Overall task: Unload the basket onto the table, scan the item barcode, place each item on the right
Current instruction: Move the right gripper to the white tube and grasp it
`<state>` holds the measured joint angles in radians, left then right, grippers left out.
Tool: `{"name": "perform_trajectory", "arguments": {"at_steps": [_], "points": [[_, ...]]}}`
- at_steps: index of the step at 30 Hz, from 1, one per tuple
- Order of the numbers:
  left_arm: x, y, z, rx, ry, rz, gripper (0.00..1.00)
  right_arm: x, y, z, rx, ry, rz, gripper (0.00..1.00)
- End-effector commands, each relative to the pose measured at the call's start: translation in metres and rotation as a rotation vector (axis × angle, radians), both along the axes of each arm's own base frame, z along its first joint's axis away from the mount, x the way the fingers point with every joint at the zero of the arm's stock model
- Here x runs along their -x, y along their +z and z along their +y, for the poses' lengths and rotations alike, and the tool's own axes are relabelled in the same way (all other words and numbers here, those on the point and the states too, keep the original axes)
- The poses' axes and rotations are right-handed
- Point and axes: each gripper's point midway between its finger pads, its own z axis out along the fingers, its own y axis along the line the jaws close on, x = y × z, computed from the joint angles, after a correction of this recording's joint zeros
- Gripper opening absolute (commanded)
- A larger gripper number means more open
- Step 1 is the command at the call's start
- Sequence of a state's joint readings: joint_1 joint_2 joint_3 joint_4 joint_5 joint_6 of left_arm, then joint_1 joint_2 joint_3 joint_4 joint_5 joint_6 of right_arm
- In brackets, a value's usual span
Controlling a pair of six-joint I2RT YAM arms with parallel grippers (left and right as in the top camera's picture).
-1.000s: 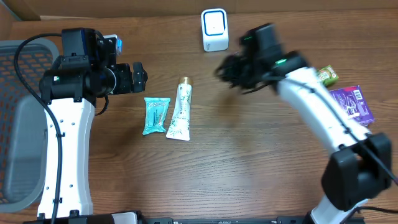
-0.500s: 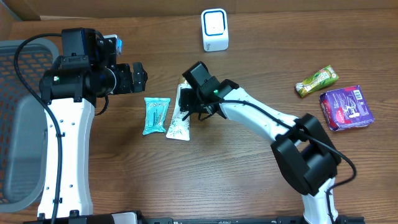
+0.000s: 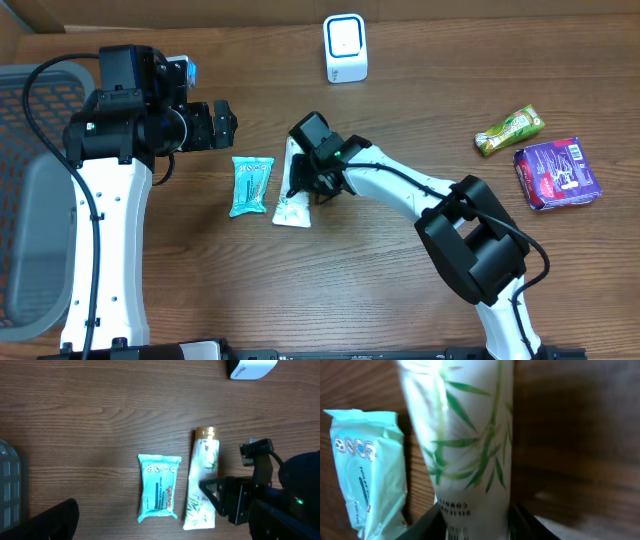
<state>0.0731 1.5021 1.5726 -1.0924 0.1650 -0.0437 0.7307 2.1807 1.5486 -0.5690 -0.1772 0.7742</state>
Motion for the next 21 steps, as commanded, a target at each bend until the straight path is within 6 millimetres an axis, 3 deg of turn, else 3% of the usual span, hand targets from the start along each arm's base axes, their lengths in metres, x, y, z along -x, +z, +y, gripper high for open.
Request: {"name": "perform_trajectory", "arguments": {"at_steps": [1, 6, 9, 11, 14, 18, 19, 20, 21], "points": [[-0.003, 0.006, -0.004, -0.008, -0.032, -0.018, 1.0, 0.013, -0.024, -0.009, 0.032, -0.056, 0.108, 0.32], [-0.003, 0.006, -0.004, -0.007, -0.033, -0.019, 1.0, 0.025, -0.015, -0.01, 0.014, 0.009, 0.163, 0.11], [-0.003, 0.006, -0.004, -0.008, -0.033, -0.018, 0.99, 0.033, 0.001, -0.022, 0.013, 0.054, 0.218, 0.11], [-0.003, 0.006, -0.004, -0.008, -0.032, -0.019, 1.0, 0.036, 0.009, -0.042, 0.053, 0.081, 0.247, 0.12], [-0.003, 0.006, -0.004, -0.008, -0.034, -0.018, 0.99, 0.042, 0.008, -0.088, 0.154, 0.136, 0.299, 0.22], [-0.003, 0.006, -0.004, -0.008, -0.033, -0.018, 0.99, 0.032, -0.007, -0.141, 0.338, 0.141, 0.269, 0.29], [-0.003, 0.006, -0.004, -0.007, -0.034, -0.019, 0.99, 0.028, -0.009, -0.15, 0.364, 0.16, 0.253, 0.35], [-0.003, 0.006, -0.004, -0.008, -0.033, -0.018, 0.99, 0.025, -0.009, -0.154, 0.376, 0.168, 0.245, 0.52], [-0.003, 0.006, -0.004, -0.008, -0.033, -0.018, 1.0, 0.022, -0.008, -0.156, 0.381, 0.172, 0.231, 0.59]]}}
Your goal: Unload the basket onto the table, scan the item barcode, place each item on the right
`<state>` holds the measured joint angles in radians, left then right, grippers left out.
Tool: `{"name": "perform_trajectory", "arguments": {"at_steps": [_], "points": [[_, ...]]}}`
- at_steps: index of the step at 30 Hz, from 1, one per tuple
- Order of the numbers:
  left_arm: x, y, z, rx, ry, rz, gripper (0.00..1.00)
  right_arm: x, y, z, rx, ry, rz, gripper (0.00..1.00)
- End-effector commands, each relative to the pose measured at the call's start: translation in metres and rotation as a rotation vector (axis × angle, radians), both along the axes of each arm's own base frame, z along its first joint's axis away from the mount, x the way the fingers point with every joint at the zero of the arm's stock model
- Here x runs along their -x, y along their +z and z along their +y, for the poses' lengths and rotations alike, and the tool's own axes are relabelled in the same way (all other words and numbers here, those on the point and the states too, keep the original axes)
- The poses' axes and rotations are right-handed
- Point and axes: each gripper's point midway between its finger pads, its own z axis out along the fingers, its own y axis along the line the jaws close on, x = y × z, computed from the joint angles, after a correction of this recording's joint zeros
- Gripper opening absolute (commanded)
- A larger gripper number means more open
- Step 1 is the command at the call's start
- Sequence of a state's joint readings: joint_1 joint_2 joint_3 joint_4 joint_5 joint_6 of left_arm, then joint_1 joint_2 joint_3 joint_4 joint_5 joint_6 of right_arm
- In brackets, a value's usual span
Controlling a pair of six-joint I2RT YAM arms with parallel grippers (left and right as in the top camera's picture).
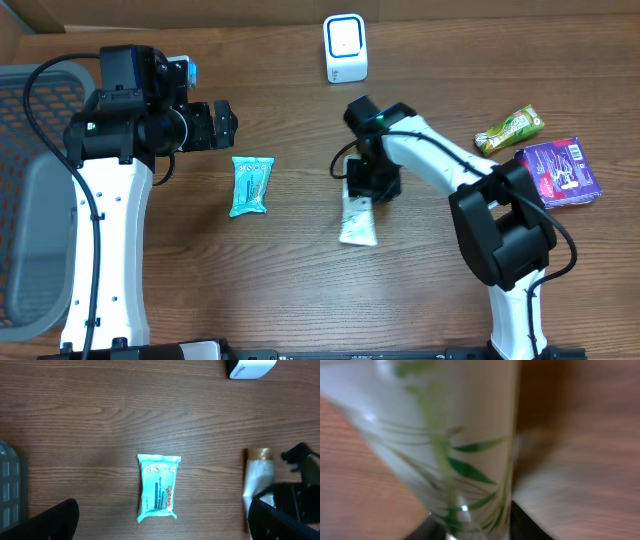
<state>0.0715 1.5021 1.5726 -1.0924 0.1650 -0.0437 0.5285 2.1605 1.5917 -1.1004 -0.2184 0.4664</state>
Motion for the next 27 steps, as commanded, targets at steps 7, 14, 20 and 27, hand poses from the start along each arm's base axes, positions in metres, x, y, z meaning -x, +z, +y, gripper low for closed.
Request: {"name": "perform_trajectory", "arguments": {"at_steps": [7, 14, 20, 27], "points": [[-0.003, 0.006, -0.004, -0.008, -0.032, -0.018, 1.0, -0.028, 0.038, -0.019, 0.145, 0.089, -0.167, 0.71], [-0.003, 0.006, -0.004, -0.008, -0.032, -0.019, 1.0, -0.017, 0.057, -0.004, 0.325, 0.228, -0.284, 0.71], [-0.003, 0.006, -0.004, -0.008, -0.032, -0.018, 1.0, 0.002, 0.05, -0.007, 0.515, 0.202, -0.363, 0.65], [-0.003, 0.006, -0.003, -0.008, -0.031, -0.018, 0.99, 0.014, 0.032, -0.015, 0.604, 0.21, -0.411, 0.59]]}}
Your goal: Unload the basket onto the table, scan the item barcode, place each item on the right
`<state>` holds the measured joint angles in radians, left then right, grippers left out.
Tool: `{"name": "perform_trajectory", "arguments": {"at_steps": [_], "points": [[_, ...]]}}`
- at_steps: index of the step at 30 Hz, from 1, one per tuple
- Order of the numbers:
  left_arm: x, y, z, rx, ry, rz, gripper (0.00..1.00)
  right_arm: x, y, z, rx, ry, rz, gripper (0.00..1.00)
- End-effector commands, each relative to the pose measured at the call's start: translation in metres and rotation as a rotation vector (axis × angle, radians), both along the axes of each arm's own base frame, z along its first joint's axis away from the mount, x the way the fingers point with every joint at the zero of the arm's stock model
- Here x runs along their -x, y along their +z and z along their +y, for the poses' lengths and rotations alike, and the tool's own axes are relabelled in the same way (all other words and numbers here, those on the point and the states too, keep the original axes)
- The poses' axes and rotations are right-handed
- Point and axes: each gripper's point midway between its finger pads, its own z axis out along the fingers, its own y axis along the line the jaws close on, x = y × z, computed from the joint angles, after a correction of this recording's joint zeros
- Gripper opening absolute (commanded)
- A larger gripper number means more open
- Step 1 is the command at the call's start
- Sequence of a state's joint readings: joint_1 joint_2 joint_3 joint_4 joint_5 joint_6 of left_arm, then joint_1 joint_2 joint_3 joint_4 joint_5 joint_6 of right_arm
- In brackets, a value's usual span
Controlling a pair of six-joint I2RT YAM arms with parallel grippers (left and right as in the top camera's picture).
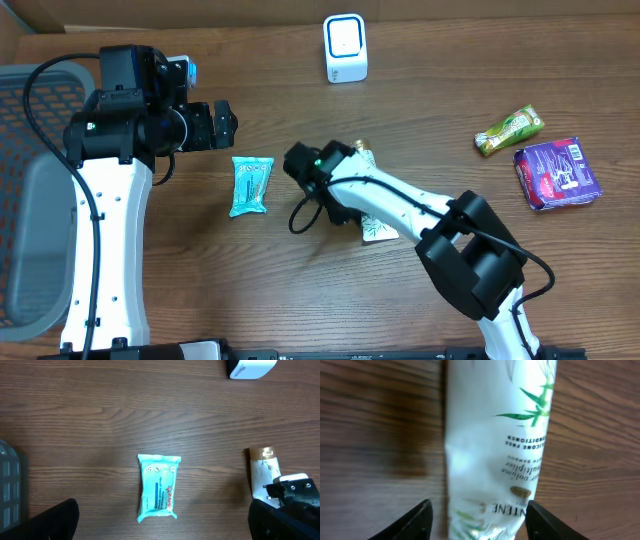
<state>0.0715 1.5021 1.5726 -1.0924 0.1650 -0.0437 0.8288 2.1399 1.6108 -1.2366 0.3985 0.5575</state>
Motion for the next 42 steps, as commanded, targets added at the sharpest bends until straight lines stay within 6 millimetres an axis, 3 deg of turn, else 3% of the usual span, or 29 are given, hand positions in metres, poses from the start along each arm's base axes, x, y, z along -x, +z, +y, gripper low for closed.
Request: {"name": "perform_trajectory", "arguments": {"at_steps": [1, 15, 28, 34, 36, 39, 42], "points": [[-0.003, 0.006, -0.003, -0.008, -0.031, -0.018, 0.99, -0.009, 0.009, -0.013, 0.054, -0.024, -0.108, 0.59], [-0.003, 0.006, -0.004, -0.008, -0.032, -0.019, 0.99, 0.003, 0.001, -0.005, 0.04, -0.005, -0.068, 0.66], [-0.003, 0.006, -0.004, -0.008, -0.032, -0.018, 0.99, 0.019, -0.023, -0.025, 0.099, -0.002, -0.024, 0.65], [-0.003, 0.006, -0.004, -0.008, -0.032, -0.018, 1.0, 0.016, -0.021, -0.027, 0.118, 0.004, -0.047, 0.52], [-0.003, 0.006, -0.004, -0.008, -0.032, -0.019, 1.0, 0.016, -0.021, -0.027, 0.118, 0.004, -0.047, 0.44], [-0.003, 0.006, -0.004, -0.008, -0.032, -0.018, 1.0, 0.016, -0.021, -0.028, 0.119, 0.005, -0.045, 0.22], [-0.003, 0.006, -0.004, -0.008, -0.032, -0.019, 0.99, 0.017, -0.02, -0.03, 0.129, 0.006, -0.042, 0.15]]}}
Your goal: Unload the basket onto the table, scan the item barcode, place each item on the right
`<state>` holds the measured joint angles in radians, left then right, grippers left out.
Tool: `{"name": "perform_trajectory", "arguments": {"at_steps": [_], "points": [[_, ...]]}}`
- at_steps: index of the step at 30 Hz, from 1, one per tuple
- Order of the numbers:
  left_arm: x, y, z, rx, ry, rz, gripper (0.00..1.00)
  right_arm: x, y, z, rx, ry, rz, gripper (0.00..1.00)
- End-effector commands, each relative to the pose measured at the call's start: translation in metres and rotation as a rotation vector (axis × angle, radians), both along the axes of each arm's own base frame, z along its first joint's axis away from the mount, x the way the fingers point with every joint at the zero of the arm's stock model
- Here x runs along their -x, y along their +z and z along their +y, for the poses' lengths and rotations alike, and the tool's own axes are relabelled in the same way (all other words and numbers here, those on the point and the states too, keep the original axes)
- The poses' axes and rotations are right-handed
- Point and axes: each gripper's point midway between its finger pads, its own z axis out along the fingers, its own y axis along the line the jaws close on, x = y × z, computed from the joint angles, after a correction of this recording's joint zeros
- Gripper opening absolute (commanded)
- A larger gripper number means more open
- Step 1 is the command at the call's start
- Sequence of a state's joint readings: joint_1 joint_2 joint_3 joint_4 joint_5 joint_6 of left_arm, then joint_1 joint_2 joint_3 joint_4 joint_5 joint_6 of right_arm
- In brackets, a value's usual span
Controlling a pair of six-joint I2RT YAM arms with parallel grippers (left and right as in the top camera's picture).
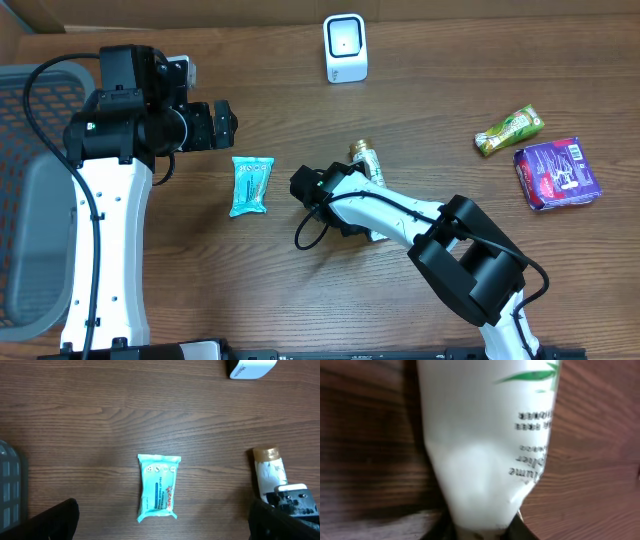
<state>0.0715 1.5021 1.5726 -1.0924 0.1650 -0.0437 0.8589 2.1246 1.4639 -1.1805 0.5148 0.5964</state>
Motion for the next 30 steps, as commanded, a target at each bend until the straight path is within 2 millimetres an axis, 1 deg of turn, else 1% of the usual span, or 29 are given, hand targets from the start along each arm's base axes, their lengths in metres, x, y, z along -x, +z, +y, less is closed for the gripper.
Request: {"name": "perform_trajectory", "arguments": {"at_steps": [1, 3, 5, 6, 8, 12, 15, 17, 20, 22, 25, 27, 30], "points": [[-0.003, 0.006, -0.004, -0.008, -0.032, -0.018, 0.99, 0.004, -0.003, -0.004, 0.006, -0.012, 0.01, 0.13], [-0.003, 0.006, -0.004, -0.008, -0.032, -0.019, 1.0, 0.004, -0.002, -0.004, 0.007, -0.012, 0.013, 0.04], [-0.003, 0.006, -0.004, -0.008, -0.032, -0.018, 0.99, 0.005, 0.002, -0.001, -0.003, -0.016, 0.026, 0.04], [-0.003, 0.006, -0.004, -0.008, -0.032, -0.019, 1.0, 0.005, 0.004, 0.003, -0.023, -0.016, 0.037, 0.04], [-0.003, 0.006, -0.004, -0.008, -0.032, -0.018, 1.0, 0.005, 0.01, 0.013, -0.075, -0.019, 0.059, 0.04], [-0.003, 0.006, -0.004, -0.008, -0.032, -0.018, 1.0, 0.005, 0.032, 0.047, -0.293, 0.025, 0.137, 0.04], [-0.003, 0.006, -0.004, -0.007, -0.032, -0.019, 0.99, 0.006, 0.059, 0.079, -0.566, 0.079, 0.209, 0.04], [-0.003, 0.006, -0.004, -0.008, -0.032, -0.018, 0.99, 0.005, 0.079, 0.096, -0.757, 0.107, 0.268, 0.04], [-0.003, 0.006, -0.004, -0.008, -0.032, -0.019, 0.99, 0.004, 0.106, 0.115, -1.048, 0.153, 0.391, 0.04], [-0.003, 0.006, -0.004, -0.008, -0.032, -0.018, 1.0, 0.002, 0.118, 0.123, -1.215, 0.173, 0.454, 0.04], [-0.003, 0.006, -0.004, -0.008, -0.032, -0.018, 1.0, -0.005, 0.115, 0.12, -1.332, 0.133, 0.481, 0.04], [-0.003, 0.006, -0.004, -0.008, -0.032, -0.018, 1.0, -0.007, 0.104, 0.112, -1.358, 0.067, 0.492, 0.04], [-0.003, 0.006, -0.004, -0.008, -0.032, -0.018, 1.0, -0.008, 0.08, 0.099, -1.365, -0.069, 0.502, 0.04]]}}
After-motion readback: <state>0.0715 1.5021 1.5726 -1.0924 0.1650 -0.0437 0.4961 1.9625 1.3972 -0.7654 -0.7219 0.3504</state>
